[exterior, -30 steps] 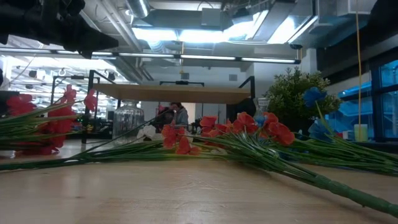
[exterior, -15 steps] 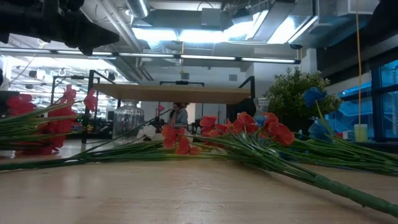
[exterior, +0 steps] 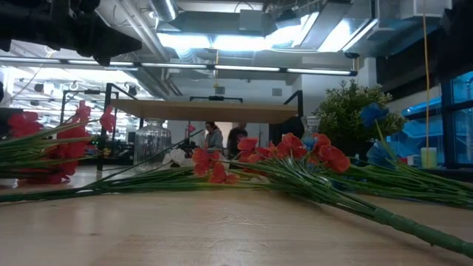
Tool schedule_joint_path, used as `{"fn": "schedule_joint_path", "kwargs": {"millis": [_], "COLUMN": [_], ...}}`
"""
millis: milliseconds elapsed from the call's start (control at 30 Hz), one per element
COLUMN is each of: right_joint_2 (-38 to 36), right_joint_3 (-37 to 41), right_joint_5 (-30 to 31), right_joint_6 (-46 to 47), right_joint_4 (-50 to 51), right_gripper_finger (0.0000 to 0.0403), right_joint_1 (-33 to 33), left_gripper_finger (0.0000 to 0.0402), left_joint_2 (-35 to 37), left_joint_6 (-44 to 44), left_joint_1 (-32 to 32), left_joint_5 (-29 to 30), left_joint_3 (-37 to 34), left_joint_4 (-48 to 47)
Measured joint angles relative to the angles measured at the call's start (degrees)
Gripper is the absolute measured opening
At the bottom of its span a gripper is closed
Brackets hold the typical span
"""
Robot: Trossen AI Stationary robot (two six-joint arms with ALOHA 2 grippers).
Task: Pick and place flowers into a vace then onto a shelf
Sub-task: Put the blue flowers into the right transparent vase
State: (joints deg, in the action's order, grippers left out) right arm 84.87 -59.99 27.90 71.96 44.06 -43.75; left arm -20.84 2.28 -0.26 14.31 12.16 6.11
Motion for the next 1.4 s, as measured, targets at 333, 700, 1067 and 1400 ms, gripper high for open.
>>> {"fn": "schedule_joint_path", "kwargs": {"millis": [333, 700, 1067, 1400], "right_joint_2": [4.07, 11.33, 16.90, 17.15], "right_joint_3": [0.02, 0.02, 0.02, 0.02], "right_joint_5": [-4.07, -4.04, -4.17, -5.71], "right_joint_6": [2.82, 2.83, 5.75, 8.63], "right_joint_4": [-1.47, -2.24, -2.47, -4.03], "right_gripper_finger": [0.0280, 0.0287, 0.0286, 0.0286], "right_joint_1": [0.09, 0.47, 3.35, 3.61], "left_gripper_finger": [0.0004, 0.0004, 0.0004, 0.0004], "left_joint_2": [0.00, 0.00, 0.00, 0.01], "left_joint_6": [0.00, -0.02, -0.04, -0.03], "left_joint_1": [0.01, 0.01, 0.01, 0.01], "left_joint_5": [0.00, 0.00, 0.00, -0.02], "left_joint_3": [0.00, 0.00, 0.00, 0.00], "left_joint_4": [-0.02, -0.04, -0.04, -0.04]}}
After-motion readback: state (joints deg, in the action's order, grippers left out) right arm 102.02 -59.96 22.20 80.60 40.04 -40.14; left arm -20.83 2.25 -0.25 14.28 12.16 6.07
